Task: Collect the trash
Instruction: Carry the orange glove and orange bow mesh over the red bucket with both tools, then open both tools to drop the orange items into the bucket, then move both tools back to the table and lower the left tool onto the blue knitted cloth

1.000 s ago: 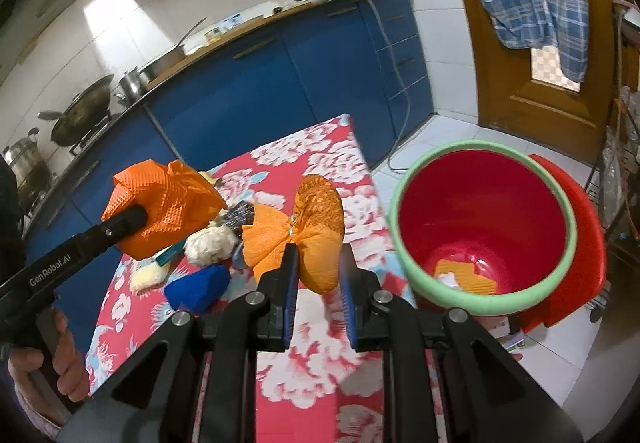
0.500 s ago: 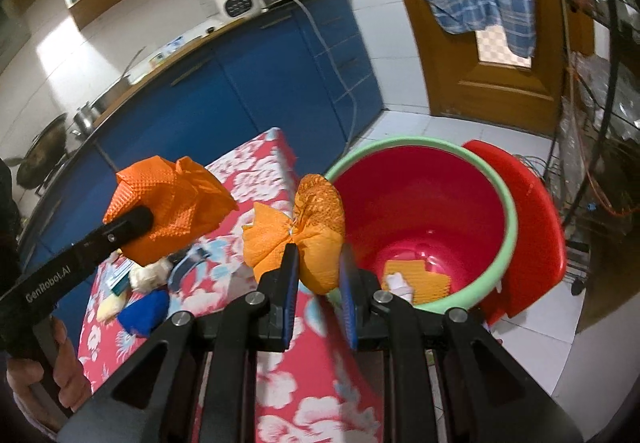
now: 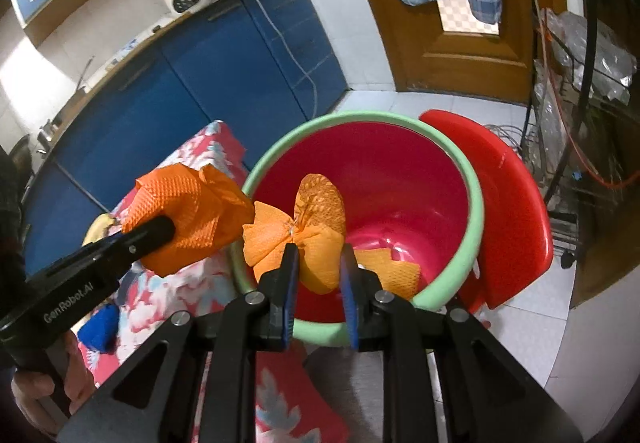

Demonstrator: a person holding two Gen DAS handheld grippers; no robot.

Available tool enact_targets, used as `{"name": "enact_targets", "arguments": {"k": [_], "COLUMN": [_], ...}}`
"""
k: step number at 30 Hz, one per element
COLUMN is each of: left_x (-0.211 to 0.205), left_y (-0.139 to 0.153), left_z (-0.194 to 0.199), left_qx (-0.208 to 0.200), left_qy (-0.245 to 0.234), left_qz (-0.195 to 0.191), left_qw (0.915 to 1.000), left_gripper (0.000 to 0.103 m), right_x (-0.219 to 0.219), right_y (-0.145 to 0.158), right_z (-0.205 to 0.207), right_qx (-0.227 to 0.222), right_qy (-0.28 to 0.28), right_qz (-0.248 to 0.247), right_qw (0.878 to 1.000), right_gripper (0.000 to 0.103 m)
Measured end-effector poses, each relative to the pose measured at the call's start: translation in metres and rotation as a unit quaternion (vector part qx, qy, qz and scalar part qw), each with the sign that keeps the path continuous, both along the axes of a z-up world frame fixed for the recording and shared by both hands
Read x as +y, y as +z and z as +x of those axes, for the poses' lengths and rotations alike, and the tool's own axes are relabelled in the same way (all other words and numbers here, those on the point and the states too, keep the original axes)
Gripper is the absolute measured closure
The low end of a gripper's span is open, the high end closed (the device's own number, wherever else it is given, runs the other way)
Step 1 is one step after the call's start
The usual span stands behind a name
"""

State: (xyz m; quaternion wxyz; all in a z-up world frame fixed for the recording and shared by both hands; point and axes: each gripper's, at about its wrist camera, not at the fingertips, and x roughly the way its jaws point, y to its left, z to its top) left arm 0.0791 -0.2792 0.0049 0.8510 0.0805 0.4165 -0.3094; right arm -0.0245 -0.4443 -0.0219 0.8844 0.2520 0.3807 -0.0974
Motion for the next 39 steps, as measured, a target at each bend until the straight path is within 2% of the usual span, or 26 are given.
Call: {"name": "enact_targets", "arguments": {"k": [5,7,9,11,13,15,24,39], "left_x": [-0.013,-0.015,-0.015,-0.015,-0.013,-0.011,0.008,0.051], "left_y": [-0.018,-0.021,-0.024,-0.024,-0.023,-0.021,-0.012,0.008], "left_z": [0.011,0.015,0.017,0.019,0.021,0.022,0.021,0.002], "left_qx": [0.015,0.023,0.028,0.027,0.024,0.023,0.02,0.009], "left_qy": [-0.001,0.0,0.0,0.004,0.008,0.012,0.034,0.065], "left_qz": [0.017,0.019,0.02,0.021,0.018,0.016,0.002,-0.022], "left_qw": [0.9997,0.9995,0.9994,0.9994,0.9995,0.9995,0.9992,0.9976], "left_gripper": [0.087,0.083,0.066,0.056,0.056,0.056,0.056,0.056], "right_x": [-0.012,-0.015,-0.014,-0.015,-0.014,-0.014,-0.011,0.017], "right_y": [-0.015,-0.019,-0.02,-0.022,-0.021,-0.02,-0.01,0.027], "right_z": [0.009,0.011,0.012,0.013,0.014,0.014,0.007,-0.013], "right_qx": [0.024,0.029,0.031,0.033,0.033,0.033,0.029,-0.01], "right_qy": [-0.012,-0.013,-0.01,-0.01,-0.01,-0.014,-0.027,-0.012], "right_qz": [0.004,0.007,0.01,0.012,0.01,0.008,0.003,-0.013], "right_qw": [1.0,0.999,0.999,0.999,0.999,0.999,0.999,1.0], "right_gripper": [0.075,0.075,0.072,0.069,0.067,0.06,0.047,0.035]}}
